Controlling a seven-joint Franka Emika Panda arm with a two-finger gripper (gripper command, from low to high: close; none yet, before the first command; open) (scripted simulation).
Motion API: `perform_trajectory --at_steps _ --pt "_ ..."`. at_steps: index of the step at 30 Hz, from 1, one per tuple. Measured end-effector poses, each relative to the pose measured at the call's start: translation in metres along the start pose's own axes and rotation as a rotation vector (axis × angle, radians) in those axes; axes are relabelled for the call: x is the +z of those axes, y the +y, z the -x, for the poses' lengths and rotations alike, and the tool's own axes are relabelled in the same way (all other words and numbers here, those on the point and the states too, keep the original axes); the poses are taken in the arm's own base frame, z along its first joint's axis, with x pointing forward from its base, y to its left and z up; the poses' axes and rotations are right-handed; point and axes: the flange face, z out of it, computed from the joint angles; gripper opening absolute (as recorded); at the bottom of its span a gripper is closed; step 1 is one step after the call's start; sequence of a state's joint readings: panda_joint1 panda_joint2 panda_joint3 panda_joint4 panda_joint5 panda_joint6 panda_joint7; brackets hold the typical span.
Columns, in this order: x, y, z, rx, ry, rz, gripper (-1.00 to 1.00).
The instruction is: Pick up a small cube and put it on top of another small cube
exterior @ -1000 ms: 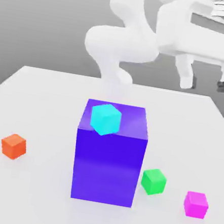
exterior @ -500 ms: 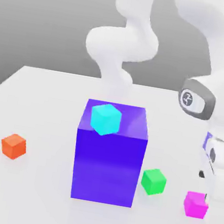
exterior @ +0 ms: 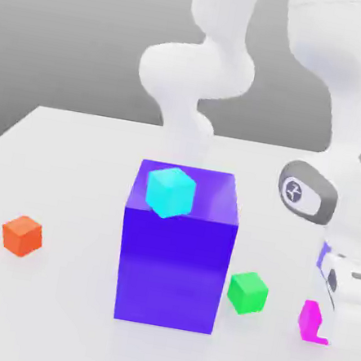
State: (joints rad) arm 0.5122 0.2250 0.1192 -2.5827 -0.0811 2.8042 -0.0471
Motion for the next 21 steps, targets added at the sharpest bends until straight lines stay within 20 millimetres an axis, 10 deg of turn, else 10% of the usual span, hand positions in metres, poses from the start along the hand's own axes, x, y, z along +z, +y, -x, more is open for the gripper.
perform_trajectory --at_steps 13,21 --pt "-0.062 0.039 0.114 0.019 -0.002 0.008 -1.0" --pt "-0.007 0.039 0.122 0.018 0.0 -0.003 -1.0"
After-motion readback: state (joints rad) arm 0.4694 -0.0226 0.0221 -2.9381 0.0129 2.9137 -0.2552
